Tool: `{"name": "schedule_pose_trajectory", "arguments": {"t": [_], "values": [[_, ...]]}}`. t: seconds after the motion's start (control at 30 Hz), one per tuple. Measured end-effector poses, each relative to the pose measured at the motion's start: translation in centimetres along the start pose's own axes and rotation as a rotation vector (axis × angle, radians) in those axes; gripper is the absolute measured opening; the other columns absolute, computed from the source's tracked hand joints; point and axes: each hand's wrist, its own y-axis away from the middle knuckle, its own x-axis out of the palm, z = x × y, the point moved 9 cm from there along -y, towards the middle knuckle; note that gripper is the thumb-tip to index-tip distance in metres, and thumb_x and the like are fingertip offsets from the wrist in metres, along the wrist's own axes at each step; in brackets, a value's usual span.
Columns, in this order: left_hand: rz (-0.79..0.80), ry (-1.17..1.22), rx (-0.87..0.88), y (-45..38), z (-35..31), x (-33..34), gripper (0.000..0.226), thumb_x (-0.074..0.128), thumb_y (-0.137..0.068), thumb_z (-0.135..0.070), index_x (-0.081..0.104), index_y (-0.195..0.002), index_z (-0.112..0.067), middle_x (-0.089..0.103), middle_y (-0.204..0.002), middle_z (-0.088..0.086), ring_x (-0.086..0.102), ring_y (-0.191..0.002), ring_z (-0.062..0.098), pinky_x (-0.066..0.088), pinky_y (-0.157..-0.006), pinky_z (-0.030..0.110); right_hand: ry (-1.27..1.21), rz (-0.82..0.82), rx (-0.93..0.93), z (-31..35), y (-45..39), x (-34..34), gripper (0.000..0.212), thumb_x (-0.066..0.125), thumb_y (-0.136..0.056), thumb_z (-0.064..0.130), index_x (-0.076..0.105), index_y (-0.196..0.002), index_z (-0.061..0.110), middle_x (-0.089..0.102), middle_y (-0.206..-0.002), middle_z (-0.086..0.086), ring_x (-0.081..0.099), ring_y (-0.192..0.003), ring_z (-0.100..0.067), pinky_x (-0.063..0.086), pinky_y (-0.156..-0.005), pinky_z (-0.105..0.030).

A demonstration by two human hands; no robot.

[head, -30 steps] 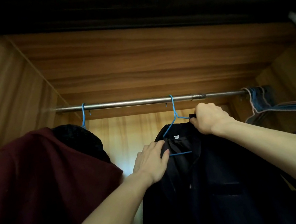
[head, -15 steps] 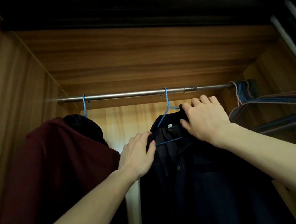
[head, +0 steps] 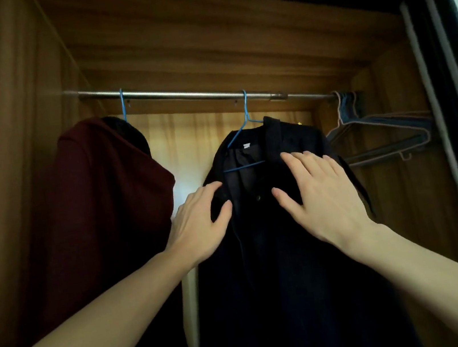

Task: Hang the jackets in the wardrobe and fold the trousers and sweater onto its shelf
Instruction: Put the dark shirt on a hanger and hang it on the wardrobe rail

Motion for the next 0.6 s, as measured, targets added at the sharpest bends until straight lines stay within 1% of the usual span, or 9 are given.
{"name": "schedule_pose_trajectory", "arguments": {"t": [0.07,0.2,0.3,0.43,0.53,0.6], "values": [[0.017,0.024,0.018,1.6,-0.7,0.0,0.052,0.045,-0.103,-0.053,0.04,-0.152,-0.036,0.054,-0.145,-0.013,0.05,-0.135,0.018,0.045,-0.108,0.043,-0.004,0.017,0.01,0.1,2.1,-0.8,0.072,0.042,-0.105,0.057,0.032,-0.163,0.016,0.041,-0.164,-0.004,0.032,-0.154,-0.022,0.021,-0.129,-0.042],[0.02,0.11,0.043,5.0,-2.6,-0.5,0.055,0.045,-0.102,-0.055,0.04,-0.153,-0.036,0.054,-0.144,-0.014,0.048,-0.135,0.013,0.043,-0.106,0.036,-0.033,0.002,0.036,-0.1,6.1,-3.3,0.073,0.045,-0.104,0.057,0.034,-0.162,0.013,0.04,-0.165,-0.006,0.031,-0.156,-0.023,0.021,-0.129,-0.044],[0.048,0.209,-0.013,8.1,-4.2,-0.2,0.057,0.044,-0.099,-0.06,0.039,-0.152,-0.042,0.05,-0.15,-0.014,0.044,-0.14,0.01,0.042,-0.112,0.039,-0.051,-0.017,0.075,-0.6,9.6,-5.3,0.073,0.048,-0.104,0.057,0.036,-0.161,0.013,0.041,-0.164,-0.006,0.03,-0.156,-0.023,0.021,-0.129,-0.044],[0.054,0.258,-0.028,13.8,-7.3,0.2,0.051,0.048,-0.104,-0.053,0.038,-0.153,-0.043,0.047,-0.152,-0.019,0.038,-0.144,0.005,0.038,-0.117,0.04,-0.049,-0.012,0.113,-1.7,14.9,-8.1,0.074,0.049,-0.103,0.058,0.036,-0.161,0.014,0.038,-0.166,-0.005,0.025,-0.158,-0.021,0.016,-0.129,-0.042],[0.031,0.304,-0.018,18.5,-10.4,0.1,0.052,0.046,-0.103,-0.053,0.038,-0.153,-0.042,0.042,-0.147,-0.029,0.037,-0.142,-0.002,0.034,-0.117,0.033,-0.054,-0.002,0.158,-3.1,19.1,-10.4,0.074,0.05,-0.103,0.058,0.036,-0.161,0.015,0.037,-0.167,-0.004,0.023,-0.159,-0.021,0.015,-0.13,-0.043],[0.024,0.358,-0.023,21.6,-12.6,0.0,0.054,0.046,-0.101,-0.052,0.04,-0.153,-0.04,0.04,-0.145,-0.033,0.036,-0.142,-0.006,0.031,-0.117,0.028,-0.053,0.009,0.178,-3.9,22.1,-12.1,0.073,0.052,-0.102,0.058,0.037,-0.16,0.015,0.038,-0.166,-0.004,0.023,-0.159,-0.02,0.016,-0.13,-0.045]]}}
